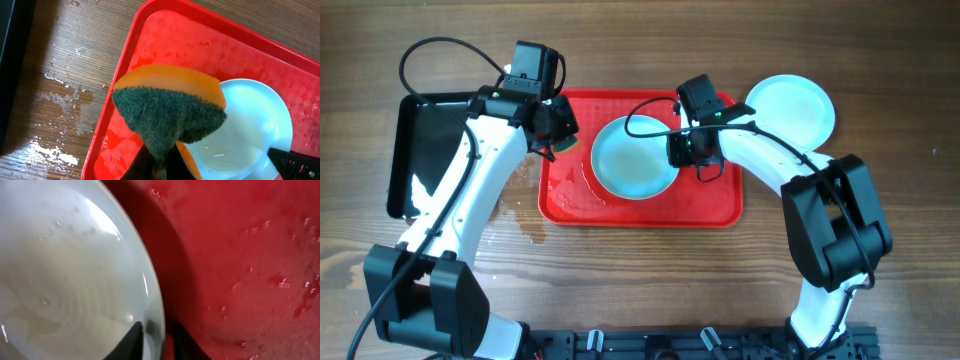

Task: Clean dirty plates on tray and stack at the side
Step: 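Regrip the white plate rim with the right gripper on the red tray, then lift the plate with the right gripper and stack it on the side plates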

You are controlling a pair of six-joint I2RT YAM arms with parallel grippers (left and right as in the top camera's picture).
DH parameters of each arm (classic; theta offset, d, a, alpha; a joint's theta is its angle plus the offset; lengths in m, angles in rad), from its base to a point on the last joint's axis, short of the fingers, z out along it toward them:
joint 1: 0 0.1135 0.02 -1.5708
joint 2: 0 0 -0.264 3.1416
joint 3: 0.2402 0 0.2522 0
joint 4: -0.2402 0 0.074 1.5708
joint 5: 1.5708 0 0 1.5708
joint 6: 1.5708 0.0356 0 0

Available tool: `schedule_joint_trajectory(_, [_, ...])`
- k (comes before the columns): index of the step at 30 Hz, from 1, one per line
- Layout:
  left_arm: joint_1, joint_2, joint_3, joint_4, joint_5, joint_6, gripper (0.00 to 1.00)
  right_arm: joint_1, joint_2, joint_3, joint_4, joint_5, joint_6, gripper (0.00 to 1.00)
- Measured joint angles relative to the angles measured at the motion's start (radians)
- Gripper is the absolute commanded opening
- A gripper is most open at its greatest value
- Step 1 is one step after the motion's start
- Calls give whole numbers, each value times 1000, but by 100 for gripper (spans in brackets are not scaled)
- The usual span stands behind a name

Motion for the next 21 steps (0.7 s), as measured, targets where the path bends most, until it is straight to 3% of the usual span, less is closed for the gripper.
schedule_joint_trajectory(3, [0, 0, 0, 0, 0, 0, 4, 0, -1, -4, 10, 0, 11, 13])
schedule_joint_trajectory(5, [0, 0, 0, 0, 0, 0, 4, 0, -1, -6, 19, 0, 14, 4])
schedule_joint_trajectory(10, [0, 0, 0, 0, 0, 0, 4, -1, -2, -1, 17, 3, 32, 4])
schedule_joint_trajectory(21, [0, 0, 0, 5, 3, 0, 4, 0, -80, 188, -288, 356, 13, 4])
